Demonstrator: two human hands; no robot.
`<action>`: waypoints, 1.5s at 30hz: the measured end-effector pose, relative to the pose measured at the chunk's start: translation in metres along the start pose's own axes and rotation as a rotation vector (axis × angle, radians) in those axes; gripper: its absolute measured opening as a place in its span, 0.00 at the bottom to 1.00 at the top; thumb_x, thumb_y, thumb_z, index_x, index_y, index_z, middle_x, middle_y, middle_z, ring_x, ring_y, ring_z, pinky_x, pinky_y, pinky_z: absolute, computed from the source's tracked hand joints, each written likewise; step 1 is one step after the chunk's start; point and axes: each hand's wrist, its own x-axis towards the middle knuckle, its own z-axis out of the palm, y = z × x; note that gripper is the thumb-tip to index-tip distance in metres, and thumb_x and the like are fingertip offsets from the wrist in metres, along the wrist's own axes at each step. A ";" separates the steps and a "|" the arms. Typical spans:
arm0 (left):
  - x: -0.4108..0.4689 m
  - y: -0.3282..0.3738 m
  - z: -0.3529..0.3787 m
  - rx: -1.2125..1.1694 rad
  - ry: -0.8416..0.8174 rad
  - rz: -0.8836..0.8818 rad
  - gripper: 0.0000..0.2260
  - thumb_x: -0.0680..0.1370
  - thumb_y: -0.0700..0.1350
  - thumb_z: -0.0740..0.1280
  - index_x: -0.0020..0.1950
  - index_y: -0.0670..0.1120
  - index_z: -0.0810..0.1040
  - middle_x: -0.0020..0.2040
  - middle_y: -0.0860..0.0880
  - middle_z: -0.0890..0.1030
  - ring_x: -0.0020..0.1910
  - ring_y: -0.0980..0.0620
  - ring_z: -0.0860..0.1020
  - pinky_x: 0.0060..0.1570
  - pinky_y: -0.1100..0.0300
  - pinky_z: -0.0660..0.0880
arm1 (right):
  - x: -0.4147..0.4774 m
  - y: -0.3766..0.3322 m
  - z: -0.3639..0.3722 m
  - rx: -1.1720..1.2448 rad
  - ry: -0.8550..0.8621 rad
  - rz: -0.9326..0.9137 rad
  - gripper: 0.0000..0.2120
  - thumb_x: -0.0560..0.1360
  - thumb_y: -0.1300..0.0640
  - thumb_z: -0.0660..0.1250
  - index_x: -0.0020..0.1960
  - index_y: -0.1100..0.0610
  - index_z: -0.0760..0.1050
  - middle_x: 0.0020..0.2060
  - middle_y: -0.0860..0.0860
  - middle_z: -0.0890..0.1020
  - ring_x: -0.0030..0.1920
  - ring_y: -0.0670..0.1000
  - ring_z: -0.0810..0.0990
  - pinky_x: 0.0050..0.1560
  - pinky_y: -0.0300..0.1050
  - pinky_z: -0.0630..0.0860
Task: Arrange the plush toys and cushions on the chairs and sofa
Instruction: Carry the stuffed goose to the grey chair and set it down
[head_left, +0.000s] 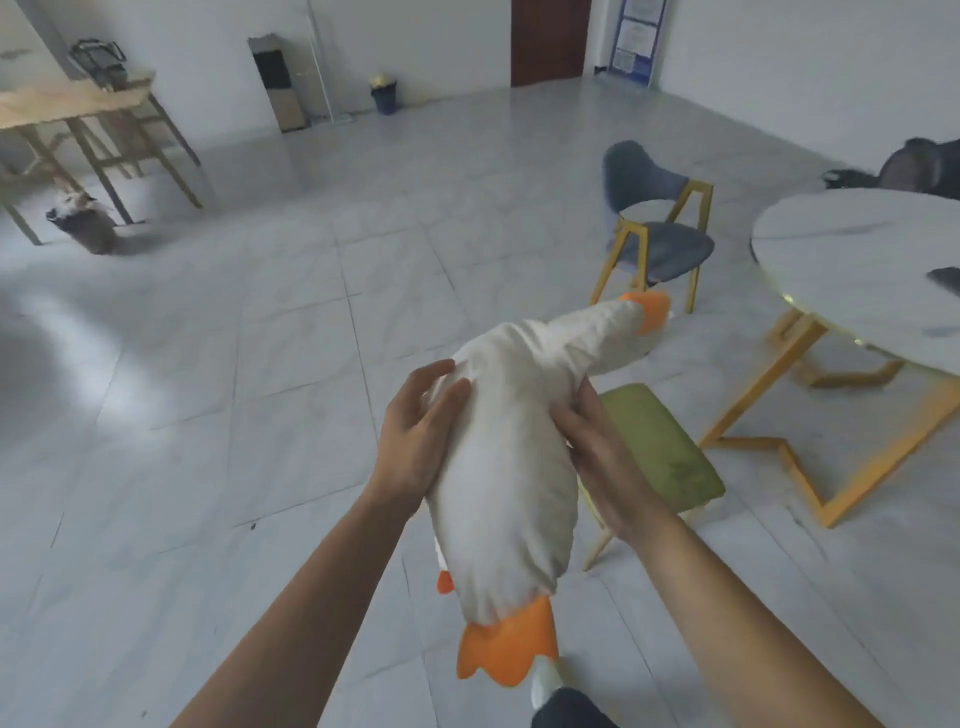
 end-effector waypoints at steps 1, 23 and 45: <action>0.025 -0.003 0.007 0.006 -0.034 -0.010 0.18 0.73 0.56 0.69 0.61 0.53 0.82 0.58 0.55 0.84 0.58 0.56 0.81 0.60 0.58 0.77 | 0.019 0.006 -0.007 -0.004 0.031 0.012 0.34 0.81 0.46 0.69 0.82 0.39 0.56 0.77 0.43 0.72 0.76 0.48 0.71 0.77 0.61 0.66; 0.574 -0.007 0.158 0.191 -0.284 0.027 0.21 0.69 0.67 0.71 0.61 0.63 0.80 0.65 0.55 0.80 0.66 0.51 0.79 0.67 0.45 0.75 | 0.521 -0.003 -0.167 -0.045 0.323 -0.038 0.31 0.83 0.48 0.66 0.81 0.38 0.57 0.73 0.38 0.74 0.71 0.41 0.76 0.73 0.53 0.73; 0.970 0.017 0.525 0.356 -1.149 0.125 0.29 0.70 0.49 0.67 0.70 0.63 0.68 0.67 0.69 0.68 0.68 0.58 0.71 0.65 0.57 0.72 | 0.805 -0.051 -0.483 0.343 1.139 -0.005 0.33 0.67 0.50 0.83 0.68 0.58 0.78 0.61 0.54 0.86 0.62 0.56 0.84 0.67 0.57 0.78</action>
